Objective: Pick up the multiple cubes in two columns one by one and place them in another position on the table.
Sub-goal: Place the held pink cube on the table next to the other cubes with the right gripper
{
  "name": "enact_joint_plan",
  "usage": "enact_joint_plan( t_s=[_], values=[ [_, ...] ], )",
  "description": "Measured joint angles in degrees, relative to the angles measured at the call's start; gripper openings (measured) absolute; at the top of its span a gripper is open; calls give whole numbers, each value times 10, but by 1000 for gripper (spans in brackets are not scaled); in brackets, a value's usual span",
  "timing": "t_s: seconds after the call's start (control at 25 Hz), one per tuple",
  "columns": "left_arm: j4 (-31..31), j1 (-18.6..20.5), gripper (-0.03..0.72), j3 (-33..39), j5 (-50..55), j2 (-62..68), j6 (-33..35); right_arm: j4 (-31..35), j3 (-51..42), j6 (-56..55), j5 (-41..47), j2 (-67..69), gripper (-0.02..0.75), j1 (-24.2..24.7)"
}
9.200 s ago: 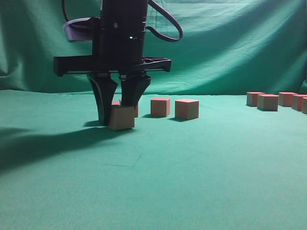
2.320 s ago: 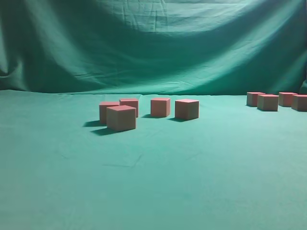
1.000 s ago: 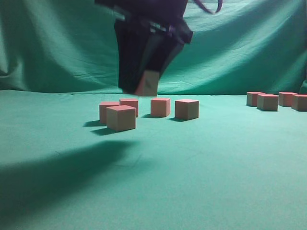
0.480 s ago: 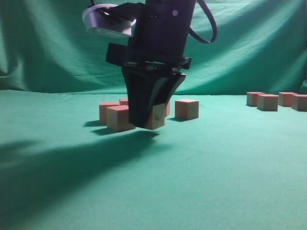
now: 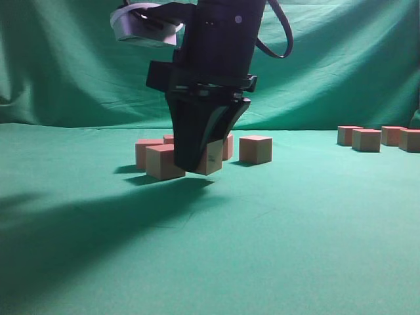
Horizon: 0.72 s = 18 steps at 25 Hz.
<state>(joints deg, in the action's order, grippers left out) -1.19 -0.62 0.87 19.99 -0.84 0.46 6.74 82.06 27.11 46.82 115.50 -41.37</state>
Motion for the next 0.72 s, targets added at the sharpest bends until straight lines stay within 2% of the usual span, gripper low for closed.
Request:
enact_joint_plan(
  t_s=[0.72],
  values=[
    [0,0,0,0,0,0,0,1,0,5,-6,14,266,0]
  ],
)
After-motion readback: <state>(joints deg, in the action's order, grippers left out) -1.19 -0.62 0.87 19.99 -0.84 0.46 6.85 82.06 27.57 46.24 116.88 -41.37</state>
